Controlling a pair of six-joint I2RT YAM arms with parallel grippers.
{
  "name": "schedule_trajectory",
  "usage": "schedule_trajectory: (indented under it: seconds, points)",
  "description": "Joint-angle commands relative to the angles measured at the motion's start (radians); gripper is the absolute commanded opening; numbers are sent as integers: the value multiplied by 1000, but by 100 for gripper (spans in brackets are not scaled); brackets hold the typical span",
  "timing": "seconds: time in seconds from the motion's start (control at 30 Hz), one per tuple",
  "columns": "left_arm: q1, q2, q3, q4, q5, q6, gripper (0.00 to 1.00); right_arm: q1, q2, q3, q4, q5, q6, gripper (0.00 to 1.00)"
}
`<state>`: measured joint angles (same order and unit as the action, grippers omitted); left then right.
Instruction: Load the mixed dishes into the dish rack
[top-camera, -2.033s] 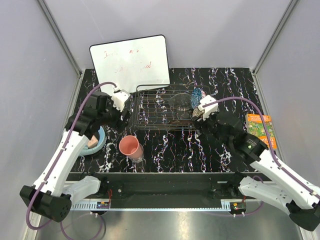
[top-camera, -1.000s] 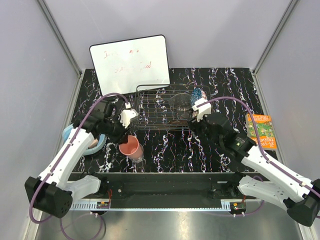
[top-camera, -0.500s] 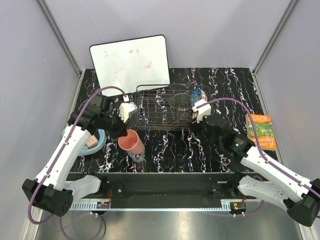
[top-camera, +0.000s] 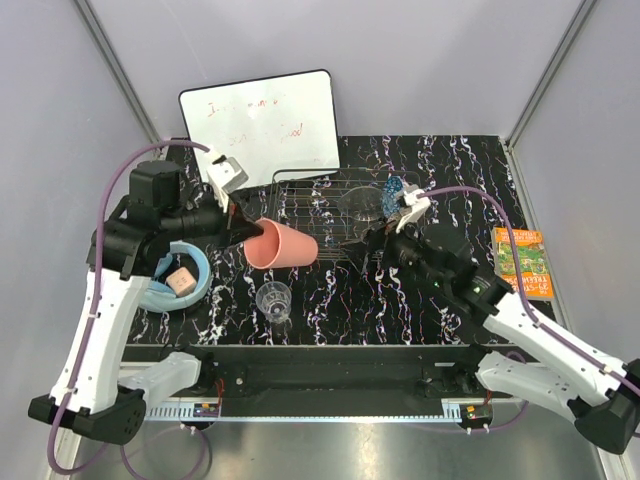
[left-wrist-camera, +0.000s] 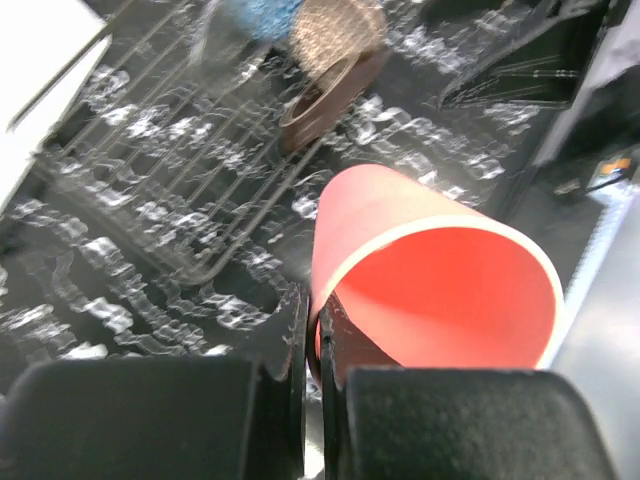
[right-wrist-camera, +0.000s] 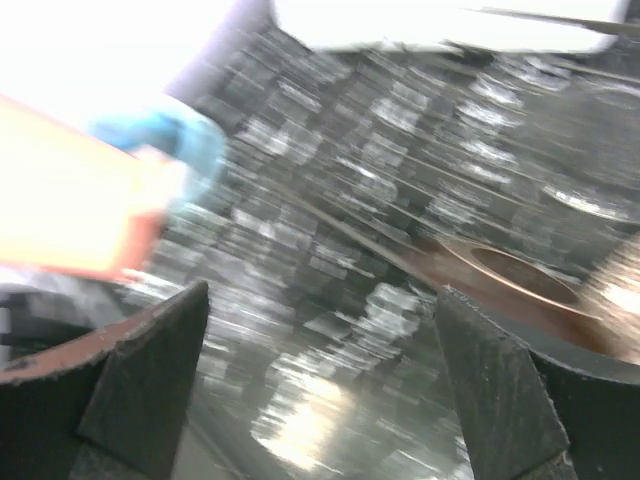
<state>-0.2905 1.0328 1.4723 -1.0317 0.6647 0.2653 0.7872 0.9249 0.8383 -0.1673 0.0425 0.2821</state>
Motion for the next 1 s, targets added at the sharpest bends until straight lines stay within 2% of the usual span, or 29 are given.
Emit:
schedule_trajectory:
  seconds: [0.0, 0.03, 0.1, 0.13, 0.2, 0.3, 0.37, 0.57, 0.6, 0.73, 0.87, 0.97]
  points:
    - [71, 39, -38, 191, 317, -211, 0, 1, -74, -92, 391, -220, 415, 100]
    - [86, 47, -61, 241, 414, -240, 0, -2, -70, -105, 435, -233, 457, 100]
    - [140, 72, -92, 312, 510, -366, 0, -3, -44, -111, 450, -282, 535, 100]
    - [158, 78, -127, 397, 603, -414, 0, -5, -34, -117, 475, -300, 558, 100]
    - [197, 88, -171, 523, 677, -597, 0, -6, -8, -157, 544, -357, 636, 100]
    - [217, 87, -265, 886, 751, -840, 0, -8, 25, -258, 878, -395, 776, 100]
    - [218, 90, -316, 993, 766, -961, 0, -12, 52, -297, 945, -395, 836, 100]
    - [218, 108, -342, 1029, 765, -960, 0, -16, 132, -352, 1201, -372, 927, 100]
    - [218, 110, -355, 1029, 762, -959, 0, -16, 147, -361, 1311, -366, 939, 100]
    - [218, 116, -380, 1027, 753, -946, 0, -16, 262, -377, 1573, -355, 1022, 100]
    - [218, 121, -388, 1029, 740, -942, 0, -16, 360, -332, 1713, -424, 1074, 100]
    - [218, 121, -386, 1029, 734, -937, 0, -16, 396, -305, 1723, -428, 1080, 100]
